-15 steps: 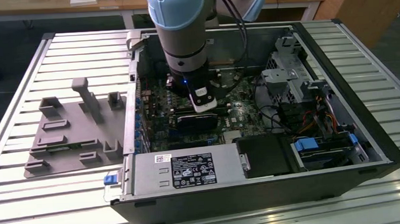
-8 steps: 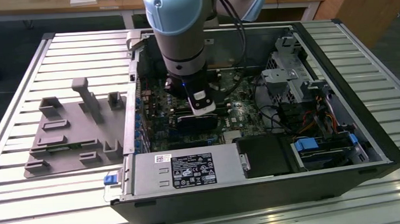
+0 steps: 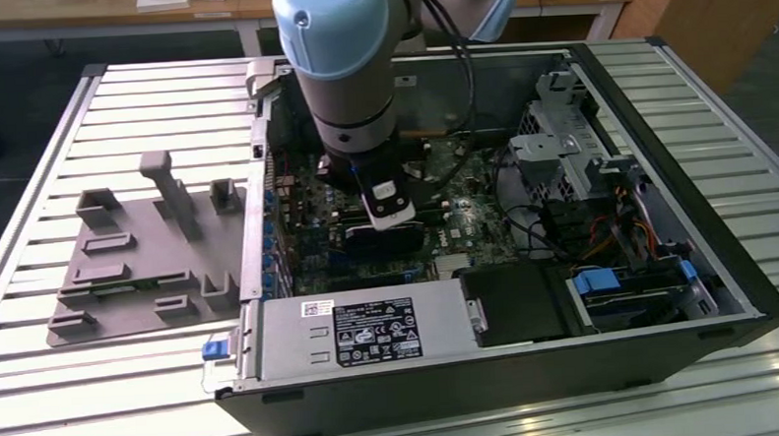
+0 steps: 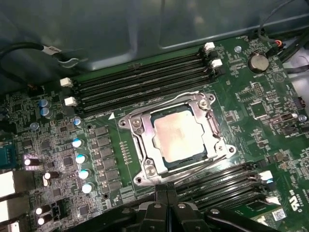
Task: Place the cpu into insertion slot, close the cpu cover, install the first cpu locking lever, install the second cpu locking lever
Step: 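Install the second cpu locking lever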
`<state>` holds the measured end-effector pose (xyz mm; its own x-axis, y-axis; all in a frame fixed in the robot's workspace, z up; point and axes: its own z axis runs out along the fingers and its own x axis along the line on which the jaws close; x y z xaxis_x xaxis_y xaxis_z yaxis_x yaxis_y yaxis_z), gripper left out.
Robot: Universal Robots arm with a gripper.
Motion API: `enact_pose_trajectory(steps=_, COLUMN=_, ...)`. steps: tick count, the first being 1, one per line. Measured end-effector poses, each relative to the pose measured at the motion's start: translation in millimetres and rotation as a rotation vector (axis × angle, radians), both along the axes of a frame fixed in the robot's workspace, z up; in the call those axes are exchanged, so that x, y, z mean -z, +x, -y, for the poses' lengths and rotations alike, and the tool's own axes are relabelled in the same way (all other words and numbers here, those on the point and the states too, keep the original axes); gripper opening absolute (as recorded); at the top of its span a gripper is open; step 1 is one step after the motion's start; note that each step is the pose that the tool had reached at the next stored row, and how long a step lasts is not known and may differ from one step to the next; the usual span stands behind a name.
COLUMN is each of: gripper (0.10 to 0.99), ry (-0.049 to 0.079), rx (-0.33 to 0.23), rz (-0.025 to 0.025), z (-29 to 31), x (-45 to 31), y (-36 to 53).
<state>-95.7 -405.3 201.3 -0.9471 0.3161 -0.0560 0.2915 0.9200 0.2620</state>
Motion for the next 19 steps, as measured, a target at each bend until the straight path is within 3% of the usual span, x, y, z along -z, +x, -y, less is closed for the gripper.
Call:
enact_pose_trajectory(steps=3, gripper=0.102, ry=0.004, rx=-0.002, rz=-0.0001, z=0.0, x=1.1, y=-3.0)
enact_pose_trajectory(steps=7, gripper=0.102, ry=0.02, rx=-0.008, rz=0.0, z=0.0, x=3.1, y=-5.4)
enact_pose_trajectory(steps=15, gripper=0.102, ry=0.038, rx=-0.017, rz=0.0001, z=0.0, x=6.1, y=-9.6)
enact_pose_trajectory(steps=19, gripper=0.102, ry=0.04, rx=-0.017, rz=0.0, z=-0.1, x=6.9, y=-9.6)
